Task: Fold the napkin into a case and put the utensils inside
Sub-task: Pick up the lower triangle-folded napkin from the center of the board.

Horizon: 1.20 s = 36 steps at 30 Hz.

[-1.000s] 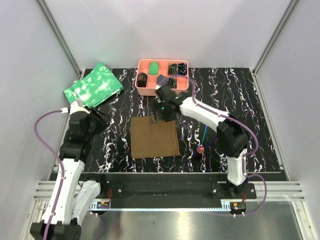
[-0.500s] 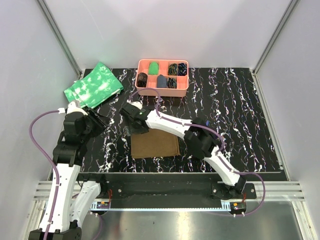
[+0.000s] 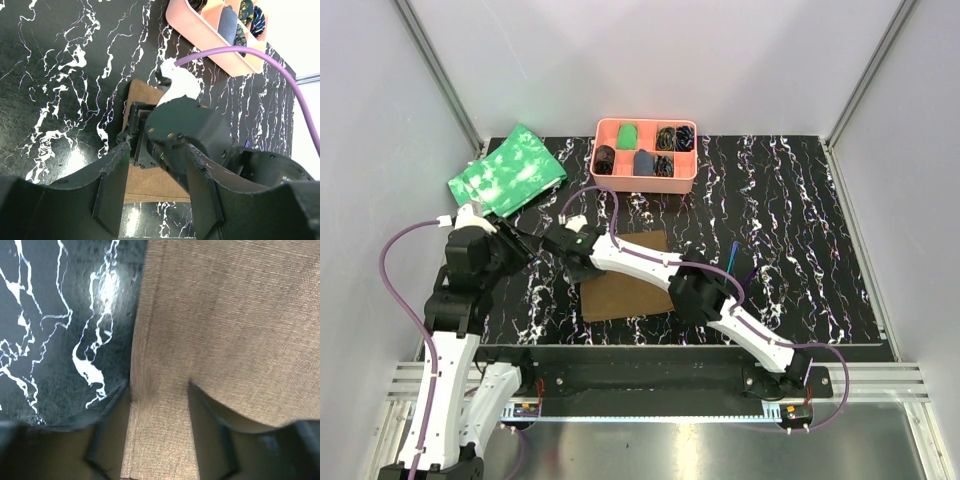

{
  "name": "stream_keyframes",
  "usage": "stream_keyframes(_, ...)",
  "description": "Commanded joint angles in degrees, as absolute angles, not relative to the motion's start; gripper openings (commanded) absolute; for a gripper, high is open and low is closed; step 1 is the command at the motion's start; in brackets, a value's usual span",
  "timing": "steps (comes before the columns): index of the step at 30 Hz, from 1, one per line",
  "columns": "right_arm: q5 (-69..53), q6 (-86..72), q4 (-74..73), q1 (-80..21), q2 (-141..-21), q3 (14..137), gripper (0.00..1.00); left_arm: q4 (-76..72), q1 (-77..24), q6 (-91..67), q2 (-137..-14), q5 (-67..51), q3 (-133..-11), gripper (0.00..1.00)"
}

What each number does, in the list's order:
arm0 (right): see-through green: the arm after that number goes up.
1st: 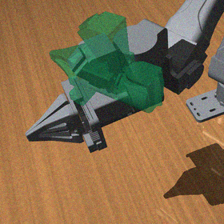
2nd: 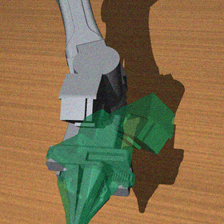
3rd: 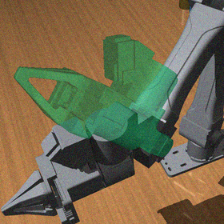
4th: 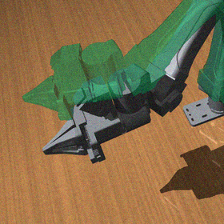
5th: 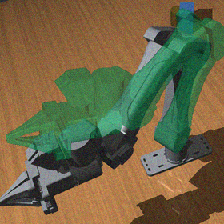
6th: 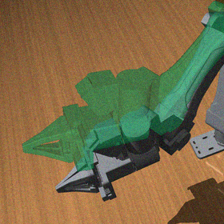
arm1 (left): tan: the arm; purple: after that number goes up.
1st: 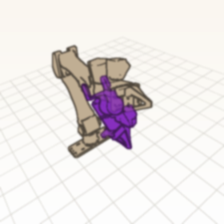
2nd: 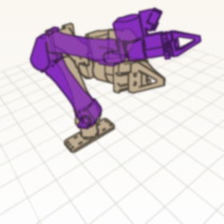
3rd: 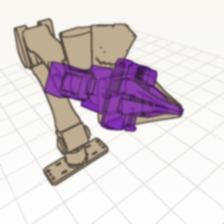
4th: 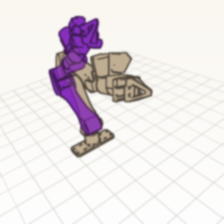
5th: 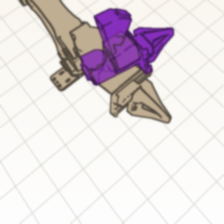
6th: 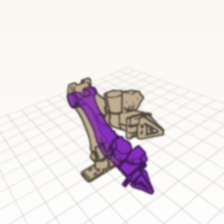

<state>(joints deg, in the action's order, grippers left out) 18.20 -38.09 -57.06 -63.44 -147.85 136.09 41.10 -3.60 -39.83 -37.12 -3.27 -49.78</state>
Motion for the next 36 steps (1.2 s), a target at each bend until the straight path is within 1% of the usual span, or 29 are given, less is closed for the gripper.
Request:
stream_keyframes(1, 17.6, -39.9, -62.1, -64.9, -151.3, 134.2, 0.47, 40.6, -3.6, -38.1, -36.0, -4.0, -50.5, 0.51)
stream_keyframes(2, 16.6, -40.0, -61.4, -65.0, -151.3, 133.4, 0.42, 40.6, -3.6, -38.1, -35.9, -3.9, -50.7, 0.51)
stream_keyframes(3, 16.8, -39.8, -61.0, -65.4, -151.1, 131.7, 0.35, 40.9, -3.6, -38.1, -36.0, -3.7, -50.7, 0.51)
stream_keyframes(6, 16.3, -38.6, -59.4, -65.4, -150.1, 129.6, 0.23, 41.0, -3.6, -37.9, -36.3, -3.7, -50.7, 0.52)
stream_keyframes(9, 16.3, -36.1, -57.9, -65.3, -148.1, 128.3, 0.15, 41.0, -3.5, -37.5, -37.7, -4.5, -50.1, 0.52)
stream_keyframes(10, 16.4, -35.7, -57.3, -65.3, -146.2, 127.7, 0.10, 41.0, -3.6, -37.2, -38.2, -4.7, -49.7, 0.52)
stream_keyframes(11, 15.7, -34.2, -54.8, -65.2, -144.9, 126.7, 0.08, 41.0, -3.6, -36.8, -39.4, -5.1, -49.6, 0.52)
stream_keyframes(12, 15.4, -33.5, -53.3, -65.2, -143.3, 123.7, 0.06, 41.0, -3.5, -36.7, -40.0, -5.2, -49.5, 0.52)
stream_keyframes(13, 15.1, -33.3, -51.8, -65.1, -139.8, 121.8, 0.02, 41.0, -3.5, -36.3, -40.6, -5.4, -49.3, 0.52)
stream_keyframes(14, 12.2, -32.6, -47.9, -64.4, -137.8, 119.8, 0.01, 41.0, -3.4, -36.3, -41.6, -6.1, -49.3, 0.52)
stream_keyframes(15, 10.0, -32.3, -45.4, -64.0, -135.8, 115.0, 0.00, 40.6, -3.3, -36.4, -42.1, -6.5, -49.2, 0.52)
stream_keyframes(16, 7.8, -32.2, -42.7, -63.3, -131.4, 112.2, 0.00, 40.2, -3.3, -36.6, -42.5, -7.0, -48.8, 0.52)
stream_keyframes(17, 2.6, -32.5, -37.1, -61.7, -129.2, 109.4, 0.00, 38.9, -3.2, -36.8, -43.1, -8.2, -48.4, 0.52)
stream_keyframes(18, 0.3, -32.9, -34.4, -60.7, -127.2, 103.8, 0.00, 38.0, -3.2, -37.5, -43.4, -9.0, -47.9, 0.52)
stream_keyframes(19, -2.3, -33.3, -32.3, -59.9, -123.6, 101.3, 0.00, 37.1, -3.1, -37.7, -44.3, -9.8, -46.9, 0.52)
stream_keyframes(20, -6.9, -33.5, -28.2, -58.3, -122.0, 99.0, 0.00, 35.2, -3.1, -38.1, -44.7, -11.5, -46.4, 0.52)
stream_keyframes(22, -10.5, -34.4, -24.8, -56.7, -117.5, 93.0, 0.00, 33.3, -3.1, -39.0, -46.7, -13.3, -44.7, 0.51)
stream_keyframes(24, -17.3, -36.1, -18.5, -54.1, -113.2, 86.8, 0.00, 30.4, -3.1, -40.1, -48.1, -16.1, -42.7, 0.51)
stream_keyframes(26, -23.2, -39.6, -10.6, -52.4, -110.8, 80.1, 0.00, 27.2, -3.0, -41.0, -49.7, -17.1, -41.1, 0.50)
stream_keyframes(28, -27.6, -42.3, -5.3, -49.8, -108.3, 76.7, 0.00, 25.2, -3.0, -42.0, -50.9, -16.8, -39.7, 0.49)
stream_keyframes(31, -31.4, -42.6, -2.1, -47.2, -106.6, 72.2, 0.00, 20.9, -3.0, -43.0, -52.2, -18.5, -37.7, 0.49)
stream_keyframes(33, -33.5, -42.9, -0.5, -45.5, -106.3, 69.3, 0.00, 18.5, -3.0, -43.4, -53.8, -20.3, -36.2, 0.52)
stream_keyframes(35, -36.1, -43.3, 3.5, -44.4, -105.9, 66.6, 0.00, 15.6, -3.1, -43.8, -55.6, -23.3, -35.7, 0.61)
stream_keyframes(36, -36.8, -43.6, 4.5, -43.5, -105.7, 65.8, 0.00, 14.7, -3.1, -44.0, -57.8, -24.2, -35.7, 0.62)
